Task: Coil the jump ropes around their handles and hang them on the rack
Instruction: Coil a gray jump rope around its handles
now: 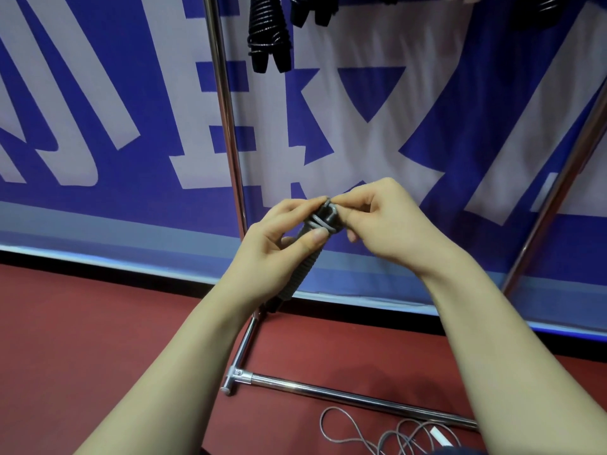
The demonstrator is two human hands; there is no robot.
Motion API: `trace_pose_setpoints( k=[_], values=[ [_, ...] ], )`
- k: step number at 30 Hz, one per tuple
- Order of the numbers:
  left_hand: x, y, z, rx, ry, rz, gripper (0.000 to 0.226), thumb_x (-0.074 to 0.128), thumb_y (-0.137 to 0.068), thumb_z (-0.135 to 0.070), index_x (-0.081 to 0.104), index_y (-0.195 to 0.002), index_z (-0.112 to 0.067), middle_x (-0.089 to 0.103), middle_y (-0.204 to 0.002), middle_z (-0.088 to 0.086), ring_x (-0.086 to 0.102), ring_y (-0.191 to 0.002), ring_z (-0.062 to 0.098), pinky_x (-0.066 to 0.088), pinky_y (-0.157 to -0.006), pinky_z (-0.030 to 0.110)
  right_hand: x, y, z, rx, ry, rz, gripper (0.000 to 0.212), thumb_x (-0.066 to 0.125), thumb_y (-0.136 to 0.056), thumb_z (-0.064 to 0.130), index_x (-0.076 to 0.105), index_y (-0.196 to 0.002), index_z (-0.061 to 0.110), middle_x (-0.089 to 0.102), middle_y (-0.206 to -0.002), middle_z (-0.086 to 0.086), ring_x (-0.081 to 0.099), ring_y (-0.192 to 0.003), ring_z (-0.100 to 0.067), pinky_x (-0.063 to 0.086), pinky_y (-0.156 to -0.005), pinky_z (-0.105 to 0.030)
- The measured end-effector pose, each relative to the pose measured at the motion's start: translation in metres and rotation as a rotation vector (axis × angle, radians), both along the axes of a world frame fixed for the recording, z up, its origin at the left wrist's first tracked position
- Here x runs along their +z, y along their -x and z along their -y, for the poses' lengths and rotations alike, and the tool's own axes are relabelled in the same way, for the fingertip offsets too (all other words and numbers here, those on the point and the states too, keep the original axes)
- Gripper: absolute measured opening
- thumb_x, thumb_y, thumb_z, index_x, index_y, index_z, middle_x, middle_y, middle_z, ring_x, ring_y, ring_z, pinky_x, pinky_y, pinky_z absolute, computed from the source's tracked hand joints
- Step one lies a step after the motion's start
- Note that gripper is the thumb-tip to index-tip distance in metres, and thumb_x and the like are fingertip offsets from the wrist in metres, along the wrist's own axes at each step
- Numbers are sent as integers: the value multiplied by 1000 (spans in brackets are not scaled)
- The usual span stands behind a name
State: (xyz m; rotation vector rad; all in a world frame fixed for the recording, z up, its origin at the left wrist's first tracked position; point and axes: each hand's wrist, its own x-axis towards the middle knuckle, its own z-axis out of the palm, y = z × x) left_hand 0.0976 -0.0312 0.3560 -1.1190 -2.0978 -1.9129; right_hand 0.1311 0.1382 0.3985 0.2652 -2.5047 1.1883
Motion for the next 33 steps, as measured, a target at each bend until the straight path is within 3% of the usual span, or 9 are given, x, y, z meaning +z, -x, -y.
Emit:
trace_pose_setpoints(
  k=[5,8,10,14,17,23,25,28,33],
  values=[
    [0,2,-2,-10,-116,56,37,64,-86,-17,63,-122,-24,61,-120,-5,57,-118,7,47,-94,20,-5,4,-3,181,519,111,17,54,-97,3,70,-95,-2,59,-62,-6,51,-55,-10,47,-60,-19],
    [0,1,-6,-25,-143,59,38,64,-87,-17,62,-126,-20,63,-121,-8,56,-122,10,43,-108,36,-6,5,-4,225,924,307,14,66,-79,9,67,-87,-2,62,-62,-2,52,-54,-7,46,-52,-13],
    [0,-1,-8,-46,-156,70,38,66,-88,-19,62,-126,-21,63,-122,-9,57,-121,12,41,-111,45,-5,4,-5,230,1060,385,19,68,-69,12,66,-84,1,64,-66,-2,53,-52,-5,45,-48,-11],
    [0,-2,-10,-68,-184,117,39,65,-89,-19,62,-127,-25,62,-128,2,57,-119,14,39,-111,53,-3,4,-4,224,1059,398,20,68,-68,13,66,-85,2,63,-66,-1,51,-48,-4,43,-45,-12],
    [2,-3,-10,-80,-162,113,39,66,-88,-21,62,-126,-27,60,-131,10,58,-115,13,42,-110,44,-1,4,-4,207,1044,391,23,69,-66,12,66,-85,0,61,-67,-2,44,-45,-3,35,-42,-11],
    [2,-3,-11,-55,-142,49,42,67,-83,-27,63,-124,-20,59,-121,-3,59,-116,18,44,-107,49,1,3,0,61,963,305,6,63,-85,-1,67,-80,-3,63,-64,-5,43,-47,-6,34,-42,-13],
    [2,-2,-13,-35,-215,90,42,72,-82,-19,65,-122,-18,59,-122,7,61,-110,18,48,-103,49,-2,5,7,34,938,213,5,65,-86,2,66,-83,0,64,-68,-8,49,-56,-12,40,-49,-15],
    [7,-3,-17,-43,-400,248,40,71,-82,-12,66,-121,-17,56,-130,23,64,-103,17,52,-92,31,-8,7,22,41,949,56,7,68,-88,15,68,-85,9,70,-86,-11,64,-80,-19,53,-72,-30],
    [11,-1,-16,121,-366,151,39,69,-85,-22,66,-122,-33,59,-128,-5,58,-123,19,46,-105,41,-12,1,29,243,989,165,51,50,-88,54,68,-116,16,72,-114,-6,68,-107,-24,55,-90,-44]
  ],
)
